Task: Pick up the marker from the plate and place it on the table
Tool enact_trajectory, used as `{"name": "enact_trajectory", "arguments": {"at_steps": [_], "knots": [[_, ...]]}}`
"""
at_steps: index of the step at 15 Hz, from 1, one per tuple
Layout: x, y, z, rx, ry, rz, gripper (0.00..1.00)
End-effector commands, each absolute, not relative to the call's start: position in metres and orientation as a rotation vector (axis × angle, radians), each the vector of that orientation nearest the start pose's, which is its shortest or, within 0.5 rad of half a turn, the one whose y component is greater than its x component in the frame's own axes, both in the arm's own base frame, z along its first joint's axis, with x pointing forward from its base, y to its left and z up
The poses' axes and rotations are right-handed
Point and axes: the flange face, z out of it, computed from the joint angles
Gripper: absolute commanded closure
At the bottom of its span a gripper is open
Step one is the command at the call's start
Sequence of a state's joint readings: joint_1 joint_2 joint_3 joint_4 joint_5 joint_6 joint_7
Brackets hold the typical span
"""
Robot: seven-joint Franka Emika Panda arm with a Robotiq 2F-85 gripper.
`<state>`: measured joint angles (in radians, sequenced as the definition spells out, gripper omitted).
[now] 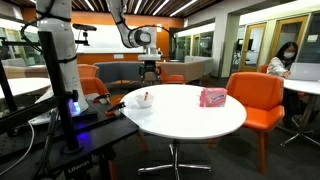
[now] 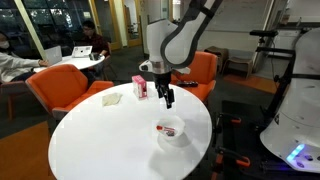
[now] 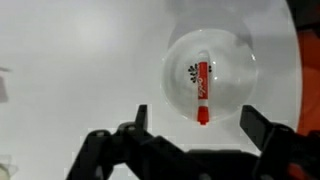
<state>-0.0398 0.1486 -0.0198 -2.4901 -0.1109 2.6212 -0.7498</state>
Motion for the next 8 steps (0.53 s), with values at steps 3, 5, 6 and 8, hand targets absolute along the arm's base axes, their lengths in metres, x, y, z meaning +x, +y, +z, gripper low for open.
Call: {"name": "enact_trajectory", "arguments": {"at_steps": [3,5,6,8], "knots": [[0.437,-0.024,0.193,-2.931,-1.248,-0.036,0.0],[0.423,-0.022,0.179,-2.923,-1.24,-0.047,0.0],[0.418,-0.022,0.173,-2.929,-1.223,-0.056,0.0],[0.414,-0.022,0.166,-2.926,-1.198,-0.066,0.0]]}}
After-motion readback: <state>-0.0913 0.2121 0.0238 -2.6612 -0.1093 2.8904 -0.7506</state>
